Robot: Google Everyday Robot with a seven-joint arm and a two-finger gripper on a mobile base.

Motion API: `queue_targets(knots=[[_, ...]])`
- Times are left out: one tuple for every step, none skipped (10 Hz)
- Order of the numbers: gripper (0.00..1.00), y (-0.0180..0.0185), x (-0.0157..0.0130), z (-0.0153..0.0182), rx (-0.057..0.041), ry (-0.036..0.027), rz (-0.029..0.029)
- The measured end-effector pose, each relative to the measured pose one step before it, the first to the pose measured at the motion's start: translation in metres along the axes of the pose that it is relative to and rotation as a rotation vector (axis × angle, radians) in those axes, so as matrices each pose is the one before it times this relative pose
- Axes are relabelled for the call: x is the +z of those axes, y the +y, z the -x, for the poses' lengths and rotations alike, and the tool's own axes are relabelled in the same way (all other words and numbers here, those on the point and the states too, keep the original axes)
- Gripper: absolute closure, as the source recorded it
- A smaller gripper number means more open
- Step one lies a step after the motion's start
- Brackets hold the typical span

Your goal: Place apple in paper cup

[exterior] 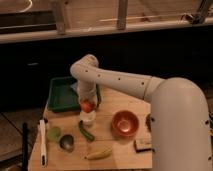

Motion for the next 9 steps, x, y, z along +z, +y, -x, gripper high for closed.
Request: queue_targets(knots=[[0.71,0.00010,-0.00020,-0.00022,-0.00164,-0.00281,-0.00081],[0.71,0.00010,0.00028,0.00011,-0.00159,-0.00315,0.00038],[0.68,-0.00027,-0.00006,-0.00010,-0.00238,-0.00394,-0.00138],[0.65,-0.00032,-0.00002,0.00001,-0.00239,-0.00423,-0.00153],[0.65,0.00036,0.00063,0.00003,-0.00166,-0.00336,0.00069],[0.65,-0.00007,-0.00013,-0.00007,-0.00150,-0.00355,-0.00148],[0.65,0.00025,0.00008,-0.00018,-0.00067,-0.00350,-0.00085],[0.65,0.00009,-0.00059,-0.00034,-0.00132,-0.00205,-0.00034],[0.65,0.00068,-0.00018,-0.00024,-0.00106,-0.00517,-0.00014]])
